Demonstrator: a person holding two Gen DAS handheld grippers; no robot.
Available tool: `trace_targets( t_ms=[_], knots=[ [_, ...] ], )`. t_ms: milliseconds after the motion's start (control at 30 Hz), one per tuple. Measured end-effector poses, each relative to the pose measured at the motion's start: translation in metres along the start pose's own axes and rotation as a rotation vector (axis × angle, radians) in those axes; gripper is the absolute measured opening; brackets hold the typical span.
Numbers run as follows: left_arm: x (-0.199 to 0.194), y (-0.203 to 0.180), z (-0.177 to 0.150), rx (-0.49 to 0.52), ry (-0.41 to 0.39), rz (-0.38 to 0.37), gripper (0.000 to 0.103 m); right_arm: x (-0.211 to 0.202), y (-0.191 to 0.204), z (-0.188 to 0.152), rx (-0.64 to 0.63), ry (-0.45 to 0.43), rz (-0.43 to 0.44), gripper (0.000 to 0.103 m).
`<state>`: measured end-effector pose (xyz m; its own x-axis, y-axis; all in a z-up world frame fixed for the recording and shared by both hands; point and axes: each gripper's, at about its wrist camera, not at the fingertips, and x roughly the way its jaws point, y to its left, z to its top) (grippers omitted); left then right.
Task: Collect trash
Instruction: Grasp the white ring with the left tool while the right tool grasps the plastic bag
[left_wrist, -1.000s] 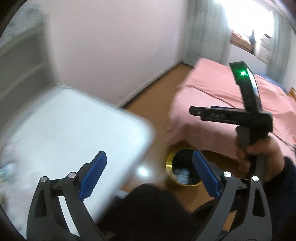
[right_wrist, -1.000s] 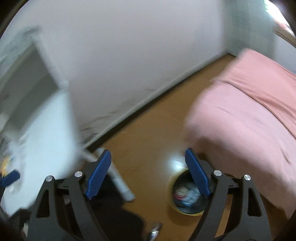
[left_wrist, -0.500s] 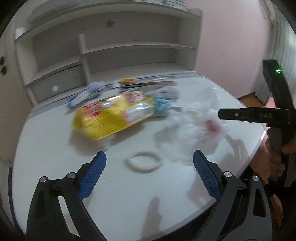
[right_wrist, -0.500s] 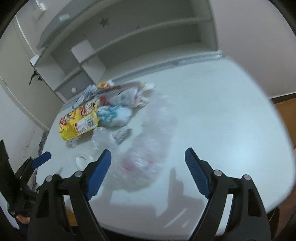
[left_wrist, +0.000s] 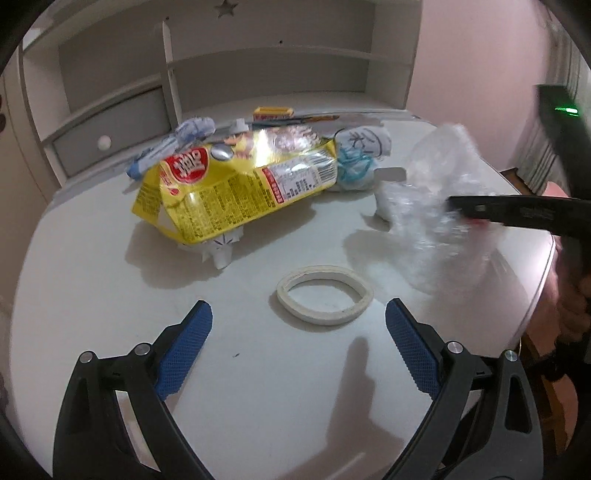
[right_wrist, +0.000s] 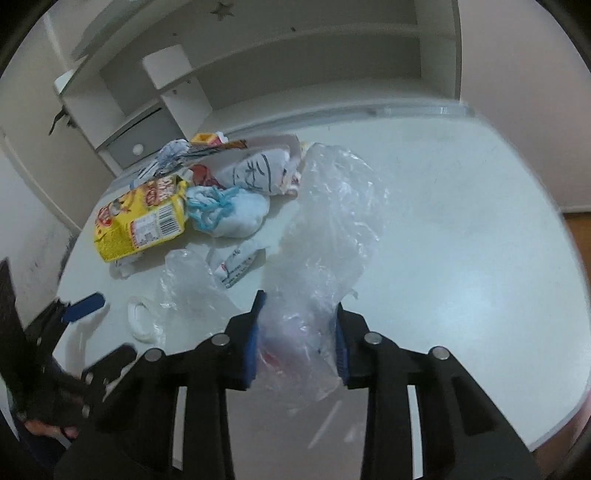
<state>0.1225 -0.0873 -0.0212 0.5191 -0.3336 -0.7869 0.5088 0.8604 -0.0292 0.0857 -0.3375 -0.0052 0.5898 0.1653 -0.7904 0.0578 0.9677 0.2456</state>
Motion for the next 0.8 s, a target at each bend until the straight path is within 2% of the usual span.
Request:
trace_targets(
  t_ms=[167, 267, 367, 433, 467, 533, 800],
  knots=[
    [0.014, -0.004, 0.002, 0.003, 0.029, 0.019, 0.092, -0.021, -0.014, -0.006, 0.006, -0.020, 0.007, 0.032],
    [0.019, -0.012, 0.004, 0.038, 0.032, 0.047, 0.092, -0.033, -0.027, -0.010, 0.024, -0.036, -0.002, 0.032],
    [0.021, -0.017, 0.006, 0.047, 0.042, 0.040, 0.092, -0.041, -0.040, -0.013, 0.050, -0.050, -0.018, 0.033],
    [0.021, -0.021, 0.009, 0.048, 0.056, 0.031, 0.087, -0.045, -0.049, -0.016, 0.066, -0.053, -0.026, 0.033],
    [0.020, -0.023, 0.010, 0.056, 0.052, 0.030, 0.081, -0.045, -0.052, -0.017, 0.071, -0.054, -0.031, 0.032],
    [0.018, -0.028, 0.011, 0.063, 0.035, 0.031, 0.060, -0.046, -0.057, -0.019, 0.078, -0.053, -0.041, 0.032],
    [0.013, -0.057, 0.021, 0.084, 0.030, -0.020, 0.056, -0.069, -0.087, -0.027, 0.126, -0.091, -0.083, 0.033]
  ],
)
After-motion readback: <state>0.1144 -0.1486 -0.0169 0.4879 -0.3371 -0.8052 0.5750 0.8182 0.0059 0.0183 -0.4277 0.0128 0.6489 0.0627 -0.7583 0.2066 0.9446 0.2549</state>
